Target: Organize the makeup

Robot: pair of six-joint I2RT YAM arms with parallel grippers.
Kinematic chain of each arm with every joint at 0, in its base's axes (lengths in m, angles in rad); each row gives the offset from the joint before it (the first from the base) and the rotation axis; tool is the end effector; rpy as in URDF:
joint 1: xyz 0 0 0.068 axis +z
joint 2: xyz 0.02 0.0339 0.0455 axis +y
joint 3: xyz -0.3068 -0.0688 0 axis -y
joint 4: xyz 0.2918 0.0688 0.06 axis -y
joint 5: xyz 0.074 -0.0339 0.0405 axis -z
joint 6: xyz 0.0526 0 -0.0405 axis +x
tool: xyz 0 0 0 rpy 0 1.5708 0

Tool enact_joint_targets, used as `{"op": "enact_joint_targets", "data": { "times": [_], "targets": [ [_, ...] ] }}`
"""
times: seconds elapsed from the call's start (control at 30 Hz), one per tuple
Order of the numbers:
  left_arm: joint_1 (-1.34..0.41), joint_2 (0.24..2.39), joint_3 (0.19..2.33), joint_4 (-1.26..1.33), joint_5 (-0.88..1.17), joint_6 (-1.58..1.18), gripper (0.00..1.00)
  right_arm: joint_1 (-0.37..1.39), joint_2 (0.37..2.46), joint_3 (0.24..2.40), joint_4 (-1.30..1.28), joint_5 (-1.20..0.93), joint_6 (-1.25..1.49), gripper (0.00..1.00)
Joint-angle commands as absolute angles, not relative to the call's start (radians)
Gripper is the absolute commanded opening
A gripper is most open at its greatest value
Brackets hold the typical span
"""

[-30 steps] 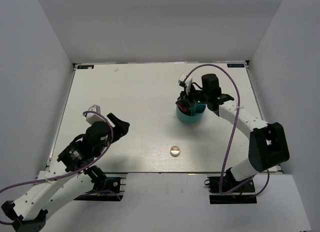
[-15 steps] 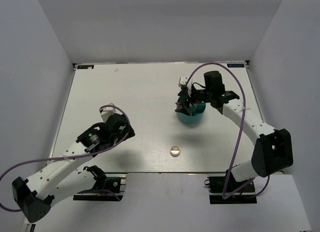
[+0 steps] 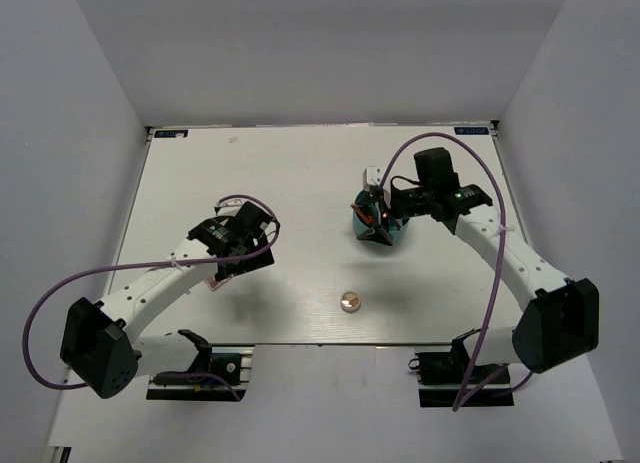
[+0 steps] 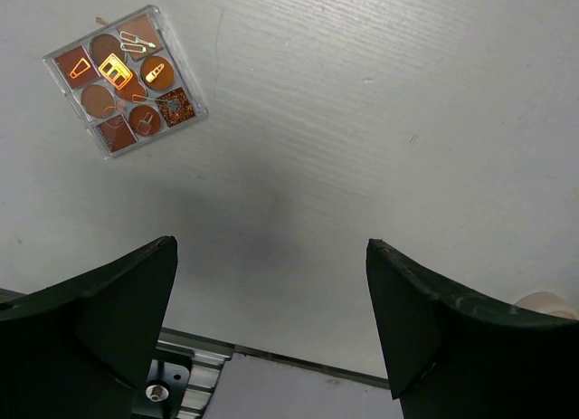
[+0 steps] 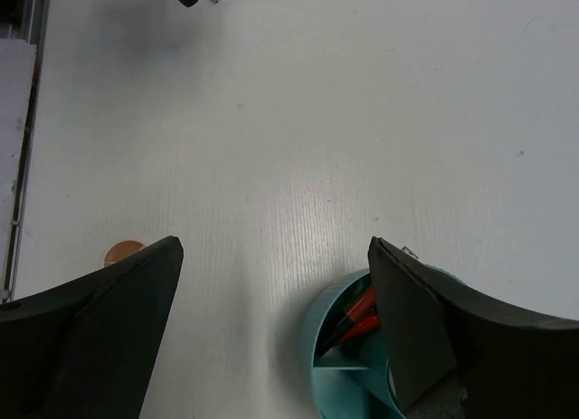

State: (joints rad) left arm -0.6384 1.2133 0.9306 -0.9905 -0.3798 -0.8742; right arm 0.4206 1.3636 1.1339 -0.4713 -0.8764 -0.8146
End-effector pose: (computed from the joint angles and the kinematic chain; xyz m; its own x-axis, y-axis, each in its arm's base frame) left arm 0.2089 -0.1307 0.2597 -0.8501 -0.2562 -0.4600 -0.2898 0.9571 0.0025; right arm 0.2911 0.1745 0.3363 0.1760 -0.4312 -0.8849 -0.9754 0.0447 -0.2158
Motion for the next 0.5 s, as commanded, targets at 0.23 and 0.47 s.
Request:
{"op": "enact_joint_targets", "data": {
  "times": [0.23,0.47],
  "targets": [
    [-0.48,1.181,0.959,-1.026,-0.315,-0.913,0.98,0.425,1.19,1.016,-0.506,-0.903,-0.854,0.89],
    [-0.371,1.207,0.962,-1.012,-0.268,-0.87,0.98,0.434,1.163,0.957,-0.529,-0.905,-0.881,0.89]
  ]
}}
